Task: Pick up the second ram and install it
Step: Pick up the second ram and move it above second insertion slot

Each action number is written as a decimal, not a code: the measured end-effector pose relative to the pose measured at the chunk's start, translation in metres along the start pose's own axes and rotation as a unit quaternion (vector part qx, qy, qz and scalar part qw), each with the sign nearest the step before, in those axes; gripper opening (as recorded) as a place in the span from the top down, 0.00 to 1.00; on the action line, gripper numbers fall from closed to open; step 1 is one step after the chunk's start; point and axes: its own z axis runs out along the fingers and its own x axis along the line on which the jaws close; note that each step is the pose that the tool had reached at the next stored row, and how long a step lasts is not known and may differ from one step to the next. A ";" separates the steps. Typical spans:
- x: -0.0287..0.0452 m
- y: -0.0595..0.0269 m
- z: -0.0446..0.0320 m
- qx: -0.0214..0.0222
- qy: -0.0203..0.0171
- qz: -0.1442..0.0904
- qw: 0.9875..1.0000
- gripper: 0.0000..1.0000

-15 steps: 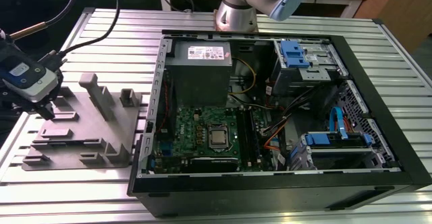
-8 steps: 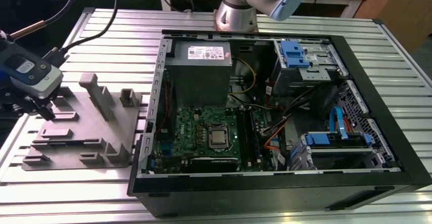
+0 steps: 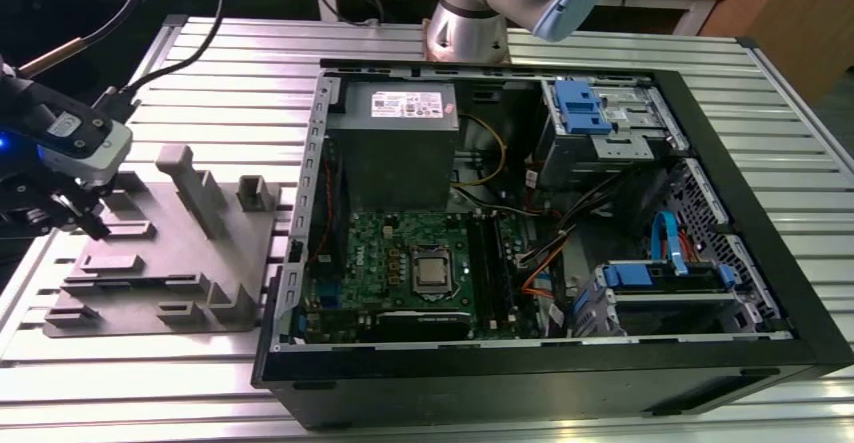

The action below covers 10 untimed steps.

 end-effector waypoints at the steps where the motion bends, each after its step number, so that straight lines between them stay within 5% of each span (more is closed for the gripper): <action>1: 0.0000 0.0000 0.0003 0.000 0.000 -0.009 1.000 0.93; 6: 0.0001 -0.0001 0.0022 -0.002 0.002 -0.054 0.999 0.93; 10: 0.0001 -0.0002 0.0038 -0.003 0.004 -0.091 0.996 0.93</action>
